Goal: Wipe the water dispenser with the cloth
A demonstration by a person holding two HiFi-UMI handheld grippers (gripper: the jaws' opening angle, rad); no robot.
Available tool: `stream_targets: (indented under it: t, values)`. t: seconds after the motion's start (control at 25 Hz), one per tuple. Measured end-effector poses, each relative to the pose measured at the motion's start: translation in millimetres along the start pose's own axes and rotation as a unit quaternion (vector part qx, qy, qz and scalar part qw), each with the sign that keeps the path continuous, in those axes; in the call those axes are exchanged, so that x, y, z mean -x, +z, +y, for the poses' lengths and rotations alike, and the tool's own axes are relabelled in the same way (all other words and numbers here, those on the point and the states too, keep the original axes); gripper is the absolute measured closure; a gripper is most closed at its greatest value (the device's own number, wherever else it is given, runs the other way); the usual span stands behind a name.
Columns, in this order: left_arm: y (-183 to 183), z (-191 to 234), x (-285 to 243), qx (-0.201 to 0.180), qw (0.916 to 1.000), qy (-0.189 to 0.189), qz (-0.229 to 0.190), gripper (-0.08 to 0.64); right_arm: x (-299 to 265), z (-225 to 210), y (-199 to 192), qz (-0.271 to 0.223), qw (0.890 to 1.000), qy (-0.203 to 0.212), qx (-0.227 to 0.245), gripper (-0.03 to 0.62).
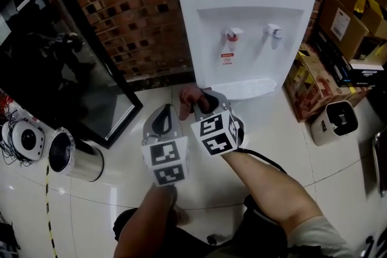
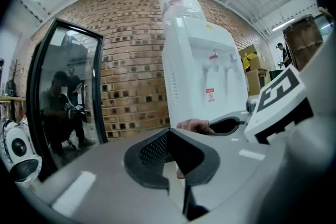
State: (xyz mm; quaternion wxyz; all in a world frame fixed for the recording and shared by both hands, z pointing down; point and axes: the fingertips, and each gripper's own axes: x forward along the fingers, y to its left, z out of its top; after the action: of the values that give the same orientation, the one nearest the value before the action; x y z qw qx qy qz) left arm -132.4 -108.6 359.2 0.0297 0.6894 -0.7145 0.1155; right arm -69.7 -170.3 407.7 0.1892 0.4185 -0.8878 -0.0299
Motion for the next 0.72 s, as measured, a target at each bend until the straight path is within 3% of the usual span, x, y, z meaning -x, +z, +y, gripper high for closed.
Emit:
stream_targets:
  t: [0.24,0.72]
  values:
    - [-1,-15,-11,-0.005,0.9999,-0.015,-0.001,0.56,-6,-3,-11,0.018,1.0,0.0,0.02,0.502]
    - [-1,-74,-29,-0.006,0.9982,-0.059,0.003,0.56,26,-55,-17,0.026,0.999,-0.027,-0.007,0.502]
